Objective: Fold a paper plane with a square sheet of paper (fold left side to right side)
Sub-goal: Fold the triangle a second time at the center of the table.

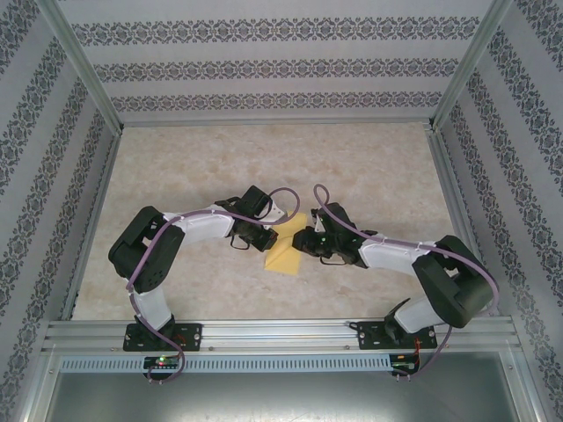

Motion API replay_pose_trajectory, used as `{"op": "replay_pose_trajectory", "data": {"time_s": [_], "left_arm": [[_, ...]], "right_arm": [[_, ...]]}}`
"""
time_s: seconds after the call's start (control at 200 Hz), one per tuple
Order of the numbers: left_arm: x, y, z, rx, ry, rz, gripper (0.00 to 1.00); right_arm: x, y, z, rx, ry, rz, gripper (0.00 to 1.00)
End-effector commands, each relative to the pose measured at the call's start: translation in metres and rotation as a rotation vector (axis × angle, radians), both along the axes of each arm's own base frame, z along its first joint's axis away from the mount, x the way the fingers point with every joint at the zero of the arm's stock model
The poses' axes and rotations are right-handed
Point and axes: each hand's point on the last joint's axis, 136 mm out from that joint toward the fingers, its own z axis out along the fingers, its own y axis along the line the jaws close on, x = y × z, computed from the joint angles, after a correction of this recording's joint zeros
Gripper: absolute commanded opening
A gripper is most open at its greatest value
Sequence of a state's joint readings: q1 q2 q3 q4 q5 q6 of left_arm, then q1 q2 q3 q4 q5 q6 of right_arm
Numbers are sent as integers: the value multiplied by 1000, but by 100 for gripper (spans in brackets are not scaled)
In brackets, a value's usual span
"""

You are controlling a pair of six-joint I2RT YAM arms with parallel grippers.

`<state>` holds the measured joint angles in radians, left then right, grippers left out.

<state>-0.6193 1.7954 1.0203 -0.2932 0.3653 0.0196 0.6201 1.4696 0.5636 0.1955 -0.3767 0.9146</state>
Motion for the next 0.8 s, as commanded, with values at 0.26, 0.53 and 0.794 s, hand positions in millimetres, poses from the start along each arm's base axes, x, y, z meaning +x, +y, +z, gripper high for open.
{"op": "replay_pose_trajectory", "data": {"time_s": [0.26, 0.53, 0.794], "left_arm": [[6, 0, 3, -10, 3, -13, 0], [6, -1, 4, -10, 2, -17, 0], [5, -2, 4, -16, 7, -19, 0]], "right_arm": [[9, 32, 3, 75, 8, 25, 14], [14, 42, 2, 72, 8, 36, 13], [13, 42, -9, 44, 46, 35, 13]]}}
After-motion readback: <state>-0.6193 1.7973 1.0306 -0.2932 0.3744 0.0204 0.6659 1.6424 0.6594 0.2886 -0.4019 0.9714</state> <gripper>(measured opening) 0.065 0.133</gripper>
